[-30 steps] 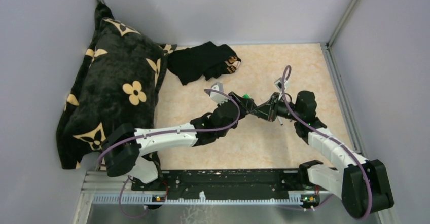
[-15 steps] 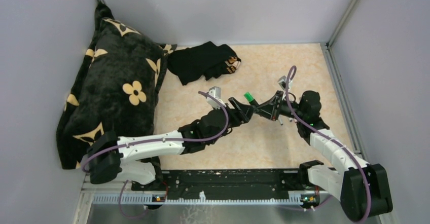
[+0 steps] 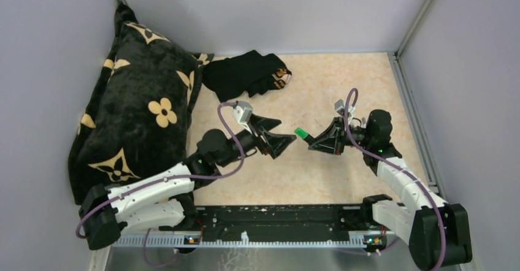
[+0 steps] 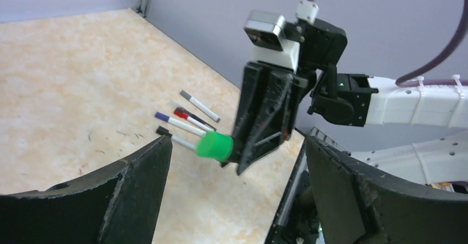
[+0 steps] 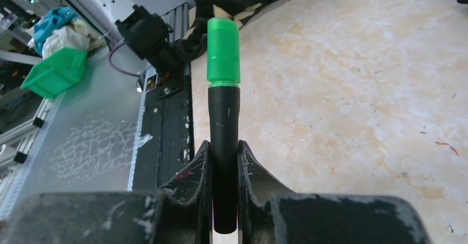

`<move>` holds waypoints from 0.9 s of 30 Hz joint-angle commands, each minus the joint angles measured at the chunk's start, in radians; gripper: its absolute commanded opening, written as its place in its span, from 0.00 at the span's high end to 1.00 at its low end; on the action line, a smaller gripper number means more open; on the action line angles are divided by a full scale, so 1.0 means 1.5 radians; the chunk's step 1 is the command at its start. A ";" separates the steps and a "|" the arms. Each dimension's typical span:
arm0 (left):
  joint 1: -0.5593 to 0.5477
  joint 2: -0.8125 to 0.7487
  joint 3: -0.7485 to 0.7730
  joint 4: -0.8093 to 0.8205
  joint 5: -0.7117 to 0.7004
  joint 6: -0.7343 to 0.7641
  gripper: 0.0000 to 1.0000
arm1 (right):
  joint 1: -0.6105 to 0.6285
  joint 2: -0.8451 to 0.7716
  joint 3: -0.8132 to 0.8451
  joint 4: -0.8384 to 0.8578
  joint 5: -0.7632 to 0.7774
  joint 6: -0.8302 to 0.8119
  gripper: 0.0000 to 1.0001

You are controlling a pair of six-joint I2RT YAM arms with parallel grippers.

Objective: Insert the pens into the pen caps
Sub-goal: Insert the pen cap onto the pen, then press the pen cap onto the pen.

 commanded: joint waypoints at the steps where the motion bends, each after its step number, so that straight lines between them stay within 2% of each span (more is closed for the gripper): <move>1: 0.130 0.011 -0.007 0.066 0.314 -0.034 0.08 | -0.007 -0.015 0.038 -0.054 -0.084 -0.087 1.00; 4: 0.155 0.039 0.000 0.095 0.378 -0.052 0.10 | -0.007 -0.018 0.047 -0.087 -0.101 -0.117 1.00; 11: 0.155 0.107 0.004 0.167 0.442 -0.053 0.12 | -0.008 -0.017 0.049 -0.087 -0.122 -0.120 1.00; 15: 0.155 0.131 0.004 0.191 0.453 -0.049 0.23 | -0.007 -0.016 0.050 -0.088 -0.129 -0.121 1.00; 22: 0.155 0.175 0.024 0.169 0.465 -0.032 0.42 | -0.008 -0.016 0.051 -0.089 -0.134 -0.121 1.00; 27: 0.155 0.198 0.035 0.159 0.469 -0.026 0.47 | -0.007 -0.015 0.052 -0.089 -0.135 -0.121 1.00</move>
